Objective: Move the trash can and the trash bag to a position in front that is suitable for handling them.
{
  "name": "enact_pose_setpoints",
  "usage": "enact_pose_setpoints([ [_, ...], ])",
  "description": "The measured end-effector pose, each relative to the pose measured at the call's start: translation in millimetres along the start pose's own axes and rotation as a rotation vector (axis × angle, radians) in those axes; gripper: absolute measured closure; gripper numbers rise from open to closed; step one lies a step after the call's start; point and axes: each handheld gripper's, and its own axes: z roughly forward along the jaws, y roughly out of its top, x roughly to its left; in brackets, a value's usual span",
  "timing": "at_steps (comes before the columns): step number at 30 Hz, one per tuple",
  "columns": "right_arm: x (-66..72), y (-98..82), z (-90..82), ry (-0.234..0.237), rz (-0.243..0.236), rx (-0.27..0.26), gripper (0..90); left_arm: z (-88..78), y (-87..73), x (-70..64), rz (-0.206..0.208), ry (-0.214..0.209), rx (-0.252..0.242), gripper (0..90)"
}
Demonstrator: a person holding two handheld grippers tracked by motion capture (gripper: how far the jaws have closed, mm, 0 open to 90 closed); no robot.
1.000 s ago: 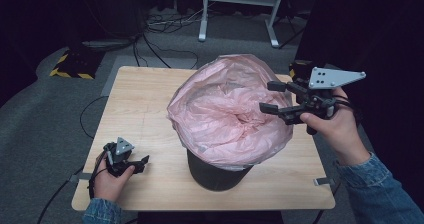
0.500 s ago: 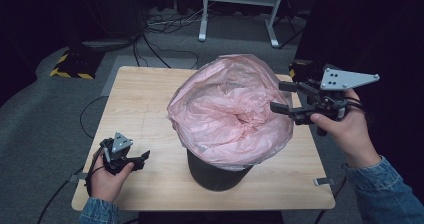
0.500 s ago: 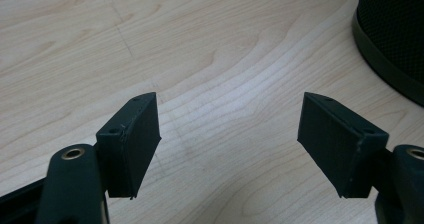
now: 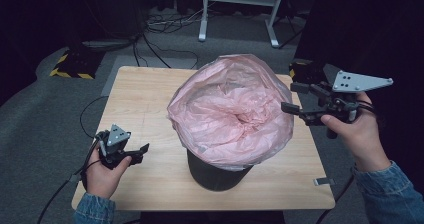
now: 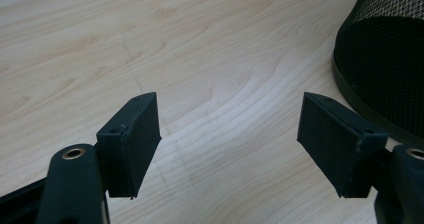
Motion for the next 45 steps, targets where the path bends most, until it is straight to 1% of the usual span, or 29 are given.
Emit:
enact_pose_setpoints([
  [2, 0.2, -2.0, -2.4, -0.008, 0.005, 0.003, 30.7, -2.2, 5.7, -1.3, 0.009, -0.012, -0.008, 25.2],
  [5, -1.0, -5.6, -5.4, -0.020, 0.012, 0.009, 30.7, -3.4, 13.4, -3.5, 0.014, -0.027, -0.024, 25.2],
  [6, -1.5, -6.8, -6.5, -0.024, 0.017, 0.009, 30.7, -3.8, 15.9, -4.1, 0.013, -0.031, -0.023, 25.2],
  [9, -2.8, -9.8, -9.5, -0.037, 0.025, 0.010, 30.7, -4.5, 22.8, -4.8, 0.016, -0.032, -0.027, 25.2],
  [12, -3.4, -11.9, -12.2, -0.046, 0.030, 0.014, 30.7, -5.4, 28.8, -4.9, 0.016, -0.045, -0.041, 25.3],
  [14, -3.6, -13.1, -13.5, -0.051, 0.030, 0.016, 30.7, -6.6, 32.4, -4.2, 0.020, -0.052, -0.045, 25.3],
  [16, -3.9, -14.2, -14.8, -0.055, 0.032, 0.021, 30.7, -8.6, 37.1, -2.1, 0.027, -0.072, -0.055, 25.2],
  [18, -4.5, -15.0, -16.0, -0.060, 0.034, 0.023, 30.6, -11.0, 40.6, 0.1, 0.032, -0.080, -0.065, 25.5],
  [21, -6.3, -16.4, -17.7, -0.068, 0.036, 0.025, 30.6, -17.4, 47.1, 3.1, 0.028, -0.090, -0.086, 25.6],
  [23, -7.7, -17.4, -17.8, -0.073, 0.035, 0.027, 30.6, -22.6, 51.3, 4.7, 0.031, -0.108, -0.115, 25.7],
  [26, -10.1, -19.4, -17.0, -0.074, 0.042, 0.027, 30.6, -29.9, 57.0, 5.4, 0.050, -0.145, -0.169, 25.6],
  [27, -10.8, -20.2, -16.6, -0.073, 0.043, 0.028, 30.5, -31.6, 58.4, 5.7, 0.058, -0.150, -0.185, 25.3],
  [29, -11.5, -21.6, -15.6, -0.067, 0.047, 0.029, 30.5, -34.3, 60.5, 5.8, 0.055, -0.159, -0.210, 25.0],
  [34, -13.1, -23.9, -14.3, -0.069, 0.051, 0.031, 30.5, -38.1, 64.4, 4.9, 0.043, -0.162, -0.249, 24.9],
  [38, -14.2, -24.4, -14.7, -0.074, 0.051, 0.029, 30.5, -42.1, 69.3, 3.8, 0.029, -0.179, -0.288, 24.2],
  [41, -15.0, -25.4, -14.5, -0.076, 0.055, 0.030, 30.5, -46.8, 75.8, 1.5, 0.026, -0.199, -0.318, 24.2],
  [45, -16.6, -27.8, -12.4, -0.078, 0.061, 0.034, 30.5, -55.2, 89.8, -5.6, 0.042, -0.240, -0.343, 24.1],
])
